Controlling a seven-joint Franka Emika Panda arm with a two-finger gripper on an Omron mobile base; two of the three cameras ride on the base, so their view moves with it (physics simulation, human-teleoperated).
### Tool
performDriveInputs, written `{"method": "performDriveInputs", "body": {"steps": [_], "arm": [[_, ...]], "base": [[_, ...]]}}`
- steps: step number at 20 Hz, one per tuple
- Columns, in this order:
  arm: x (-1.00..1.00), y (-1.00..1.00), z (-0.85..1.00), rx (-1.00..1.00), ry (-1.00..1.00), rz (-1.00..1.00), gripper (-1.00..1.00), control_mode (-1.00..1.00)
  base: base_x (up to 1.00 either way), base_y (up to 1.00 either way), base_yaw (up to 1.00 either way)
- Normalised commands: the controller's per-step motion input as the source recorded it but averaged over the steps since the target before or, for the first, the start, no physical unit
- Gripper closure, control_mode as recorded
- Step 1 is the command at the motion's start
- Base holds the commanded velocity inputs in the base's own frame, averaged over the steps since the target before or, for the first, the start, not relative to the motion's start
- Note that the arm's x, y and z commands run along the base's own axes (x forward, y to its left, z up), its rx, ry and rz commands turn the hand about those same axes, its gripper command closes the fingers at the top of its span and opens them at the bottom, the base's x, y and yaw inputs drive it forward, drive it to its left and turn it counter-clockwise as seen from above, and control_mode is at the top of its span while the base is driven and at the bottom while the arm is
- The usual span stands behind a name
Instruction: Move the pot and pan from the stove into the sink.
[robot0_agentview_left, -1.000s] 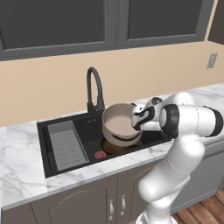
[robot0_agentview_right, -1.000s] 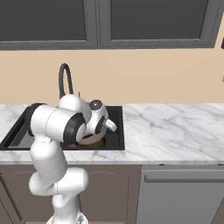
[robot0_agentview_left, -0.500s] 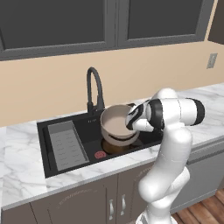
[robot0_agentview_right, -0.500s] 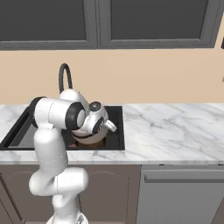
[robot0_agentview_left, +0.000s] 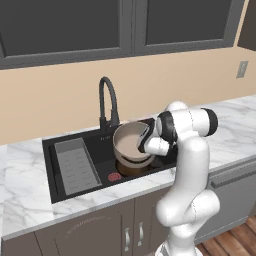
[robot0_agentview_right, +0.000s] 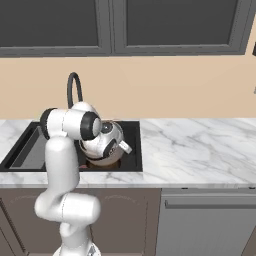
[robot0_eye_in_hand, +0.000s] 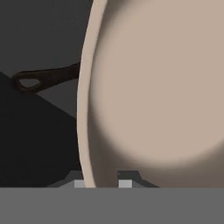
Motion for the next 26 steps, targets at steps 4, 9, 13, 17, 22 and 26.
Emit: {"method": "performDriveInputs", "body": {"steps": [4, 9, 13, 17, 22, 26], "arm": [[0.01, 0.00, -0.02, 0.00, -0.01, 0.00, 1.00, -1.00], [0.00, 0.00, 0.00, 0.07, 0.00, 0.02, 1.00, -1.00], [0.01, 0.18, 0.00, 0.04, 0.00, 0.00, 1.00, -1.00], [0.07, 0.47, -0.03, 0.00, 0.00, -0.03, 1.00, -1.00], [0.03, 0.47, -0.03, 0.00, 0.00, -0.04, 1.00, -1.00], [0.00, 0.00, 0.00, 0.00, 0.00, 0.00, 1.00, -1.00]], "base": [[0.00, 0.00, 0.00], [0.00, 0.00, 0.00], [0.00, 0.00, 0.00], [0.00, 0.00, 0.00], [0.00, 0.00, 0.00], [0.00, 0.00, 0.00]]}}
